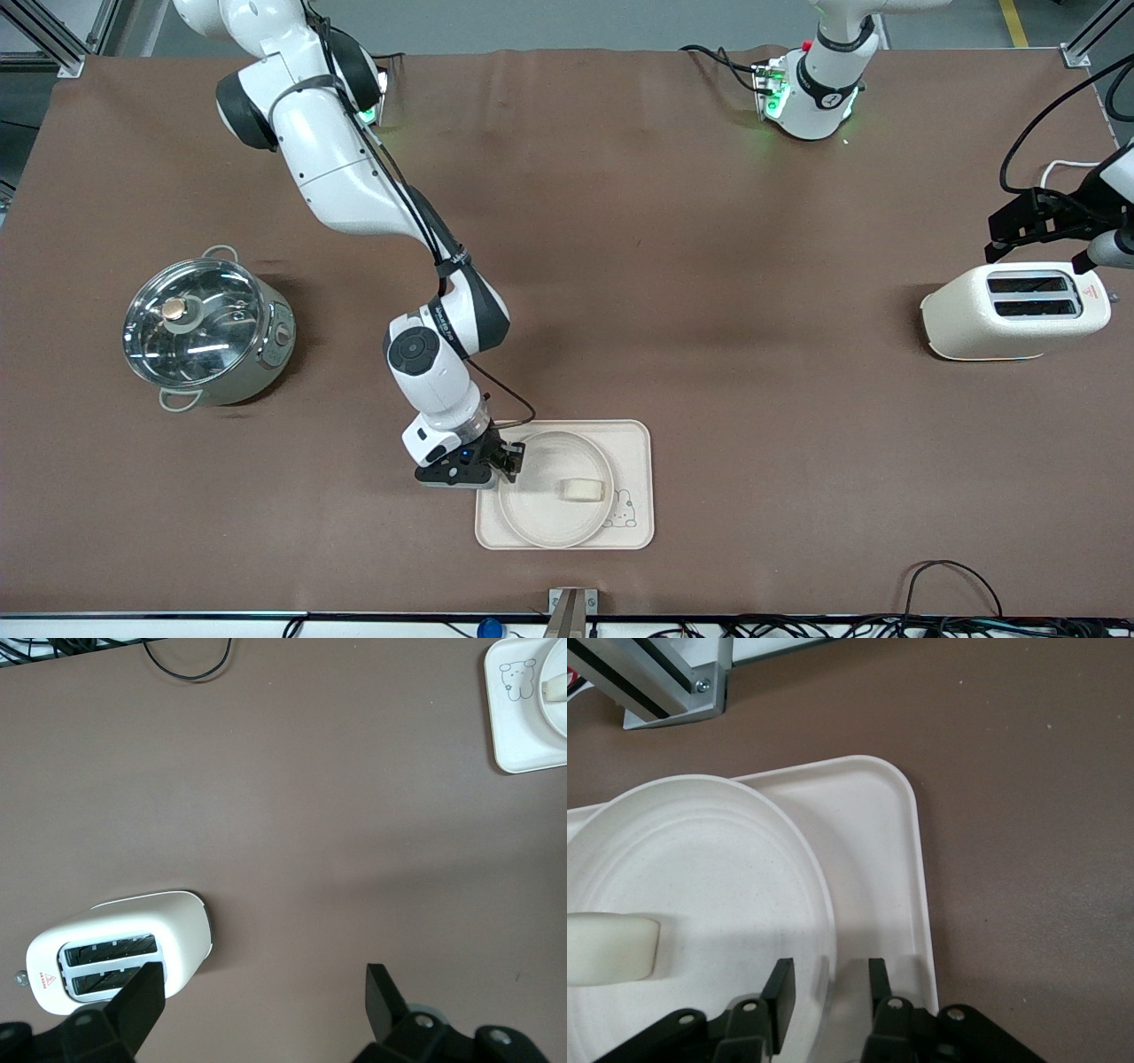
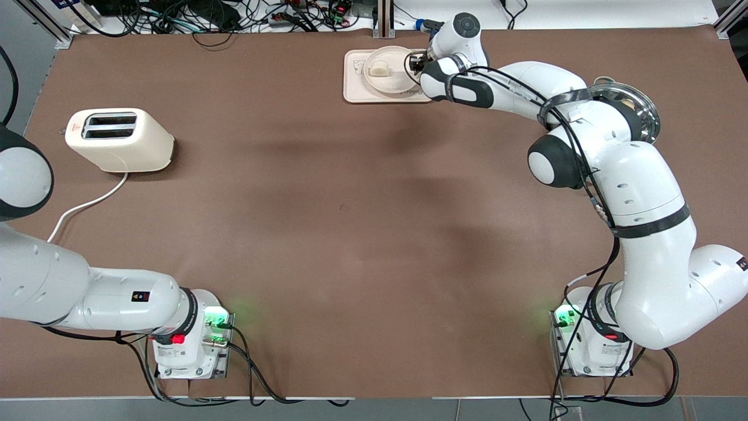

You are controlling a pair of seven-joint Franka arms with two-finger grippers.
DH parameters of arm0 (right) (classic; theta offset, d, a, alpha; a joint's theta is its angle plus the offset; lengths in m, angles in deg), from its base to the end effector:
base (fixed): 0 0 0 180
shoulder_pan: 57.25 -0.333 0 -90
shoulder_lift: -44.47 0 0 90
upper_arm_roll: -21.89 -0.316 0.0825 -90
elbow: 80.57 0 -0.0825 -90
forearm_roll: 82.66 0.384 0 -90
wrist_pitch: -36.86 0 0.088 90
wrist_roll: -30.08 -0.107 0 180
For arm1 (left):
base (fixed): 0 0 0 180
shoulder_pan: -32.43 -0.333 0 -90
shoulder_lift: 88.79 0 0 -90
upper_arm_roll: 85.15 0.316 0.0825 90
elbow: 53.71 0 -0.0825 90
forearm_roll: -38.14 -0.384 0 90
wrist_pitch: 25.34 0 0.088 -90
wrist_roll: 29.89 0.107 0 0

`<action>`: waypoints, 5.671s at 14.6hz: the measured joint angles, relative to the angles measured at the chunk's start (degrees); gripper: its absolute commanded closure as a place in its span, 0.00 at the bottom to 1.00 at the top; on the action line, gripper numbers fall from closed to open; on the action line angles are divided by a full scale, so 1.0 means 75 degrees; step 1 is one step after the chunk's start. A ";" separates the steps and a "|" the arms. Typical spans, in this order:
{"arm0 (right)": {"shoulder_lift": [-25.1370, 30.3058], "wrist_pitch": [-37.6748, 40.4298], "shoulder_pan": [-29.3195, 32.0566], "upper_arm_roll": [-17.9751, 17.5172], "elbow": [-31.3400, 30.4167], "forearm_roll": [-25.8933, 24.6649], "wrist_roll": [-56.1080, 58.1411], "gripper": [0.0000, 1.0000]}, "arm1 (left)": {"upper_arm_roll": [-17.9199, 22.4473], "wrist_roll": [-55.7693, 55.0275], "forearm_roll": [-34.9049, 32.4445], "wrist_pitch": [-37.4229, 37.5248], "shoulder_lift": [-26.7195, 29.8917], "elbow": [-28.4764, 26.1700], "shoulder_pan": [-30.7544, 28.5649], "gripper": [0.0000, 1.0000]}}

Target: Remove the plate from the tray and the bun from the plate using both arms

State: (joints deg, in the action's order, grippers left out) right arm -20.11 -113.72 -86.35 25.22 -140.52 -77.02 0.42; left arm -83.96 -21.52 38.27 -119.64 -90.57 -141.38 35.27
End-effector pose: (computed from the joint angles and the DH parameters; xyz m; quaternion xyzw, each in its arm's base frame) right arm 0.7220 0.3673 0.1877 -0.9729 0.0473 -0.1949 0.1153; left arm 0.5719 -0.0169 0.6333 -0.9953 0.0872 -0.0423 0.0017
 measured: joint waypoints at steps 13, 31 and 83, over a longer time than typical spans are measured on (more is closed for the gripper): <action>0.0124 -0.0282 0.0155 -0.0218 0.0114 0.0498 -0.0009 1.00 | 0.0000 0.0000 0.0000 0.0001 0.0000 0.0000 -0.0005 0.00; 0.3978 -0.4444 0.0130 -0.1778 -0.8205 0.0603 -0.0102 0.02 | 0.0000 -0.0100 0.0000 0.0008 -0.0001 0.0002 0.0003 0.00; 0.9140 0.8882 0.3780 0.0362 -0.3677 -0.0684 0.4138 0.00 | -0.2678 -0.5697 -0.1805 -0.3481 -0.4021 -0.0126 0.1267 1.00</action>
State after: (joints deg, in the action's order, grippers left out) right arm 48.44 -47.10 -58.00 27.93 -168.10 -82.15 31.46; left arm -104.04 -64.25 24.73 -145.74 -120.73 -142.32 44.77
